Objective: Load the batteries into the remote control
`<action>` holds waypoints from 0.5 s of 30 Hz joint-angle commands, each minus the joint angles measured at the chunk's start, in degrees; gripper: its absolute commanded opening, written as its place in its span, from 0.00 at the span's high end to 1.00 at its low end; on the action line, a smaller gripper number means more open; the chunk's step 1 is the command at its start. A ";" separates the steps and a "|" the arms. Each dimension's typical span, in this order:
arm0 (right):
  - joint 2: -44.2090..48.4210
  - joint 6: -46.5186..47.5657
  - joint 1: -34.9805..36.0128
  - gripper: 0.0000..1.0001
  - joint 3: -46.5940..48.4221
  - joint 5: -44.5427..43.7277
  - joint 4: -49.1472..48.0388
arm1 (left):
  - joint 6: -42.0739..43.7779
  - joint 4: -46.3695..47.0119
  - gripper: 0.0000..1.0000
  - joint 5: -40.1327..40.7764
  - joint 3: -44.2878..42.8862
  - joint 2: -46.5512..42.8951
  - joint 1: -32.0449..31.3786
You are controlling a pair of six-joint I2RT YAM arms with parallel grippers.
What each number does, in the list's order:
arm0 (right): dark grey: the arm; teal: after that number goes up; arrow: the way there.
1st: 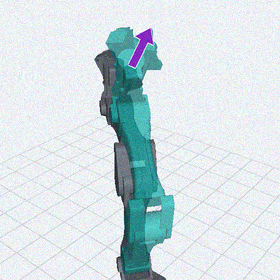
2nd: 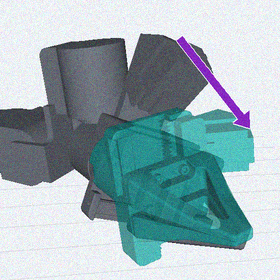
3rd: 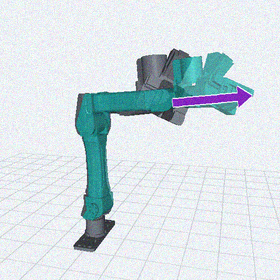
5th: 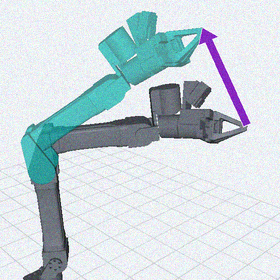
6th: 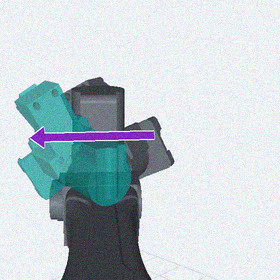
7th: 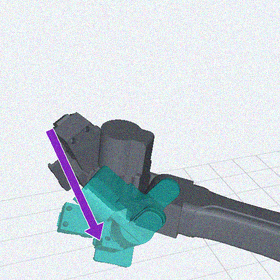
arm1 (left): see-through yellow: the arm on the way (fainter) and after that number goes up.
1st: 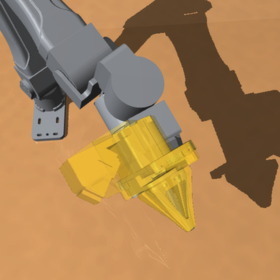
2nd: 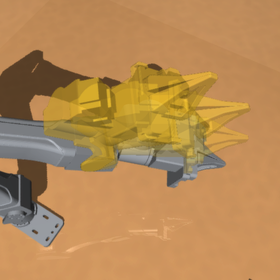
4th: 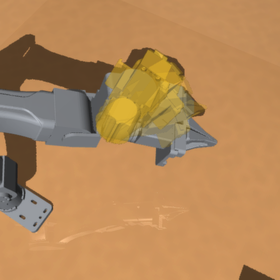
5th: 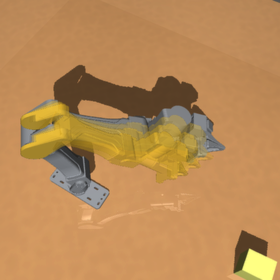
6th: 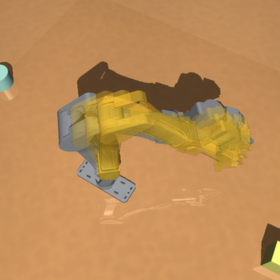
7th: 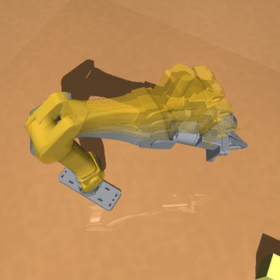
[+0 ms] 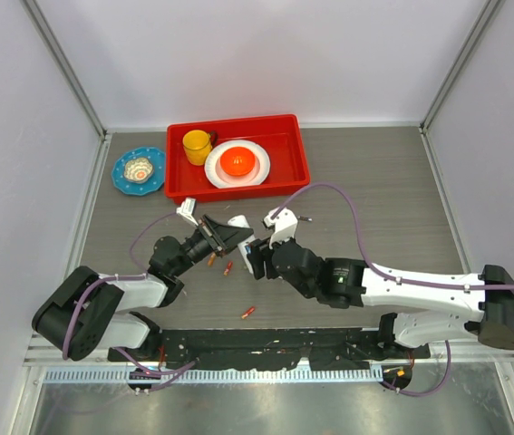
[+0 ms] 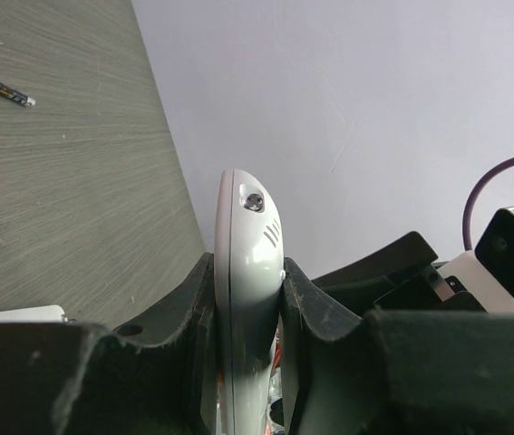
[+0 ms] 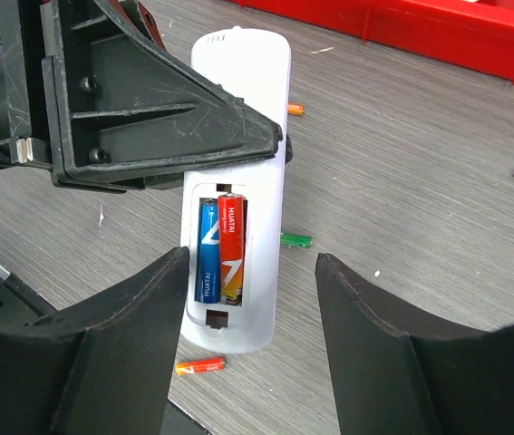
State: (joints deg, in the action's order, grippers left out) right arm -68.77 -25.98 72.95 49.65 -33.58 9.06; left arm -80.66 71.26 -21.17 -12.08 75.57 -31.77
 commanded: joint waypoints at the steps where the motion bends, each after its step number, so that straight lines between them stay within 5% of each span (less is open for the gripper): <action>1: 2.85 -0.21 -0.17 0.35 2.47 0.09 -1.15 | -0.37 17.33 0.99 -0.63 -0.76 -0.51 -0.13; 10: 5.92 -0.92 -0.17 0.30 4.14 0.98 -1.76 | -0.11 17.33 1.00 -0.89 -0.84 -0.25 -0.05; 15: 9.18 -1.62 -1.40 0.18 4.67 -0.34 -0.45 | -0.20 17.33 1.00 -1.24 -0.84 -0.51 -0.05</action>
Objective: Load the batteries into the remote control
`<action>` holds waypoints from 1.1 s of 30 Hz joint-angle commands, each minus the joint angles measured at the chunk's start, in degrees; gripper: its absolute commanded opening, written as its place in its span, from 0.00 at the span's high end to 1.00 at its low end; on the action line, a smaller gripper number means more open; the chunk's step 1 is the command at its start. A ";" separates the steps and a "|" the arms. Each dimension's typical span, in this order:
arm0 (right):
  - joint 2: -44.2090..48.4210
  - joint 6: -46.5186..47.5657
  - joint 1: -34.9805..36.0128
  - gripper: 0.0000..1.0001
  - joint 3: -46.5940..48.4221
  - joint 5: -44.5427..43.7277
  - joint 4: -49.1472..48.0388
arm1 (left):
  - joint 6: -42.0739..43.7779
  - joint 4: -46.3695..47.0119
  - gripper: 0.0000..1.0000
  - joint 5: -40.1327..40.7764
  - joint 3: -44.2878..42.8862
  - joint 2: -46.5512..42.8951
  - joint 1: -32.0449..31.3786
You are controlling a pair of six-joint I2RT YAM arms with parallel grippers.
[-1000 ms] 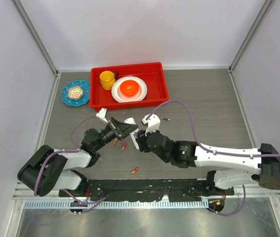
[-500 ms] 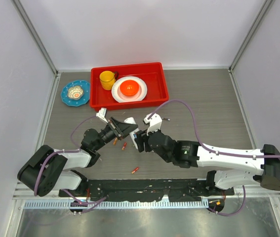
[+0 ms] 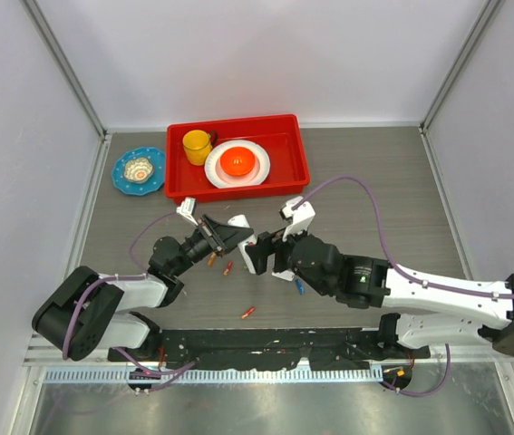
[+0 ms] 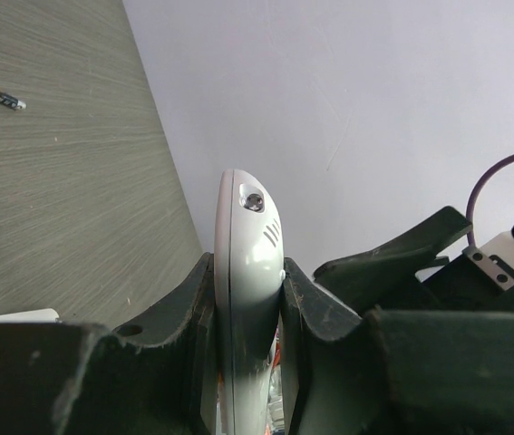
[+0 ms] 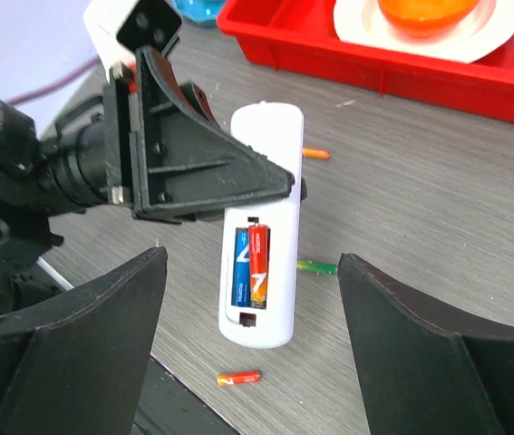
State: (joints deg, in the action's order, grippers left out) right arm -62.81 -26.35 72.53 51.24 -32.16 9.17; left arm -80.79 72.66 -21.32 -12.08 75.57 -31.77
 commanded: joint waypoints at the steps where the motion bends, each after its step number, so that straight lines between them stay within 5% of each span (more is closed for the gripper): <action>1: 3.48 -1.86 -1.77 0.17 2.81 -1.85 -0.64 | -0.07 15.84 1.00 -1.18 -0.84 -0.77 -0.05; 4: 5.23 -5.81 -3.53 0.14 0.62 -1.24 -2.47 | 0.28 15.93 1.00 -1.27 -0.67 -1.65 -0.05; 12: 9.02 -20.84 -23.20 0.04 -7.11 34.38 -7.84 | 1.78 15.93 1.00 0.49 0.30 -4.55 -0.05; 15: 7.79 -23.83 -24.02 0.04 -9.57 41.54 -13.47 | 2.48 15.93 1.00 1.81 0.82 -5.34 -0.05; 22: 3.57 -29.02 -24.10 0.04 -12.83 46.75 -22.69 | 2.84 15.93 1.00 2.51 1.27 -5.52 -0.05; 33: -0.20 -29.64 -24.72 0.07 -12.84 45.78 -24.02 | 2.48 15.93 1.00 2.25 1.44 -5.87 -0.05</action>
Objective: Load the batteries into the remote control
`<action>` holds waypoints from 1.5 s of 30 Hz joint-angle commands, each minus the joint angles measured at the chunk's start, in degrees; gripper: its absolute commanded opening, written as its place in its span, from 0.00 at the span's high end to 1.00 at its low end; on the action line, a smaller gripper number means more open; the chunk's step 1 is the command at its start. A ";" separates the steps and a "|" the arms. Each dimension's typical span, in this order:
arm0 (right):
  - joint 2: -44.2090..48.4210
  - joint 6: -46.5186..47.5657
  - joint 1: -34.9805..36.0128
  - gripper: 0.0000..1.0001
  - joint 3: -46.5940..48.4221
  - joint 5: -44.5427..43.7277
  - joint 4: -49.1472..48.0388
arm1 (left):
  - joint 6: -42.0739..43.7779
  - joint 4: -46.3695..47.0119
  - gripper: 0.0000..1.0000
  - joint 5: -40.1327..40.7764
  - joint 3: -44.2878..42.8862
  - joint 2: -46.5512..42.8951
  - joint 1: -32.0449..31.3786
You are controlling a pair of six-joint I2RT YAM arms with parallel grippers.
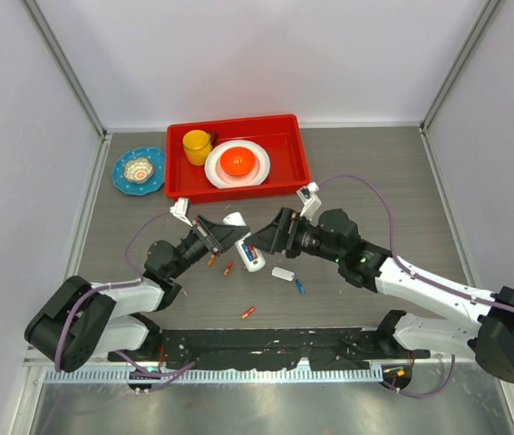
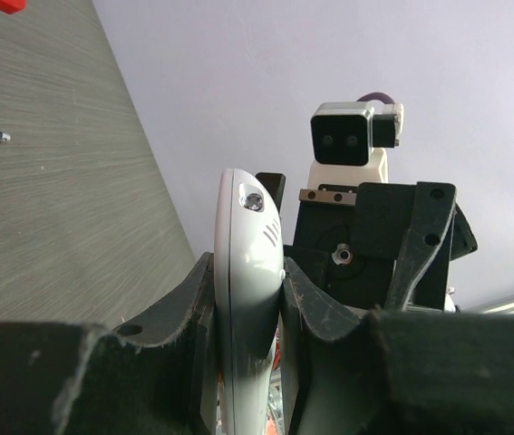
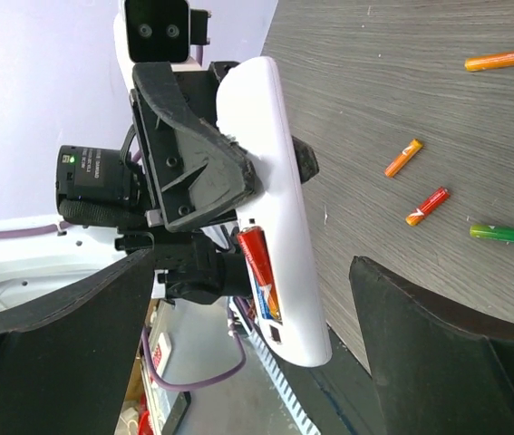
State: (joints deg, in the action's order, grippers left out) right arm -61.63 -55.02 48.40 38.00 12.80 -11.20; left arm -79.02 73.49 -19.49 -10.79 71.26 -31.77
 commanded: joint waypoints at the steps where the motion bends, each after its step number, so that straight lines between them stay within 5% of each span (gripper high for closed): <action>1: -1.91 -1.14 -0.59 0.08 0.50 0.91 -3.65 | 0.71 15.10 1.00 0.41 0.15 -1.65 -0.05; 45: -7.10 -5.71 -1.47 0.18 -2.84 0.56 -10.94 | 0.54 15.10 1.00 0.24 0.59 -2.44 -0.13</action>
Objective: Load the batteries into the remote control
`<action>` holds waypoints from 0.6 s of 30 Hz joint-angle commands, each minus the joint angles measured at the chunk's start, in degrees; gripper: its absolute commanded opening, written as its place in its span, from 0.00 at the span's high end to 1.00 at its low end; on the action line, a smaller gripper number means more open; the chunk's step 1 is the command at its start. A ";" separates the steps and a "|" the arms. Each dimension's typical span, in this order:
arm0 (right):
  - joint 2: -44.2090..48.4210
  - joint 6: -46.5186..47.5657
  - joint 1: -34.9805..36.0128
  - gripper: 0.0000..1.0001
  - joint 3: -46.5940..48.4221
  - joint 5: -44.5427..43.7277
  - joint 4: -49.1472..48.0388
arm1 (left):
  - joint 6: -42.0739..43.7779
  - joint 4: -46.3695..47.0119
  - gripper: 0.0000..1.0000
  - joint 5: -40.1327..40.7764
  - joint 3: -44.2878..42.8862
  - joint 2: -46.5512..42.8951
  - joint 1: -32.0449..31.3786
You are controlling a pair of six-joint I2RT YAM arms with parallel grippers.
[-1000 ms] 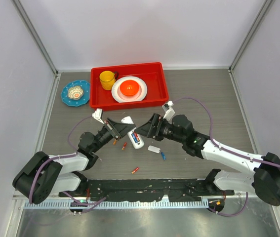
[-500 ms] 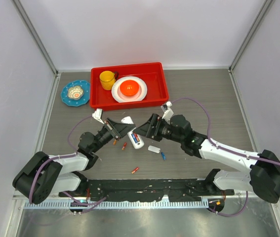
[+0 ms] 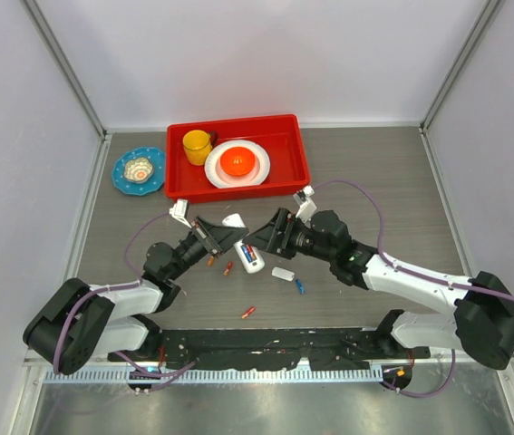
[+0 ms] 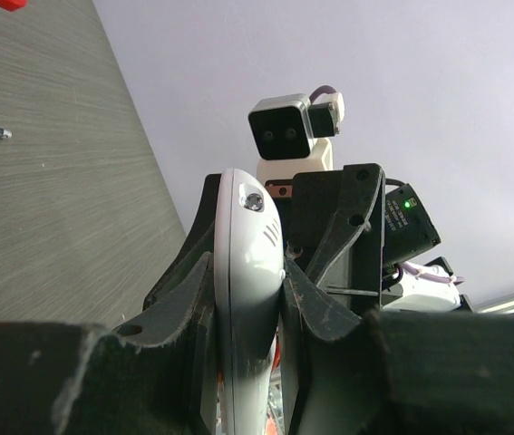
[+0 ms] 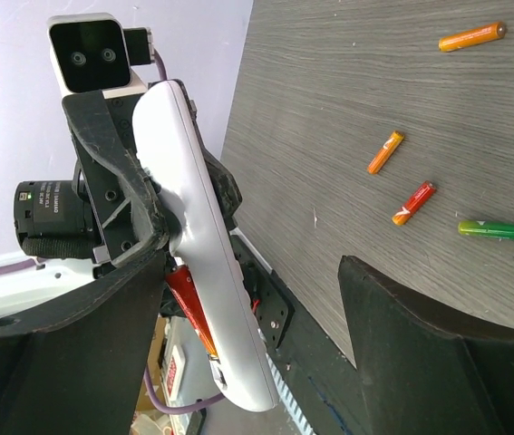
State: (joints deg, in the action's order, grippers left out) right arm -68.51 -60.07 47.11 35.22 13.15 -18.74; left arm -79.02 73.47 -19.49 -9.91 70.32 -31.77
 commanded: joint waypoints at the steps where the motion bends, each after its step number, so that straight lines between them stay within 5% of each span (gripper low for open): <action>1: -0.22 -0.66 -0.18 0.18 -0.33 0.30 -3.49 | 0.54 15.12 1.00 0.32 -0.37 -1.51 -0.05; 18: -0.57 -1.45 -0.18 0.24 -2.70 1.18 -5.08 | 0.19 15.12 1.00 1.29 -1.78 -2.03 -0.05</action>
State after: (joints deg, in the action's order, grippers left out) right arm -68.62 -61.49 47.11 33.58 13.80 -22.17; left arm -79.00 73.36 -19.44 -9.93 70.08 -31.77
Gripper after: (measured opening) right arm 0.769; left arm 0.290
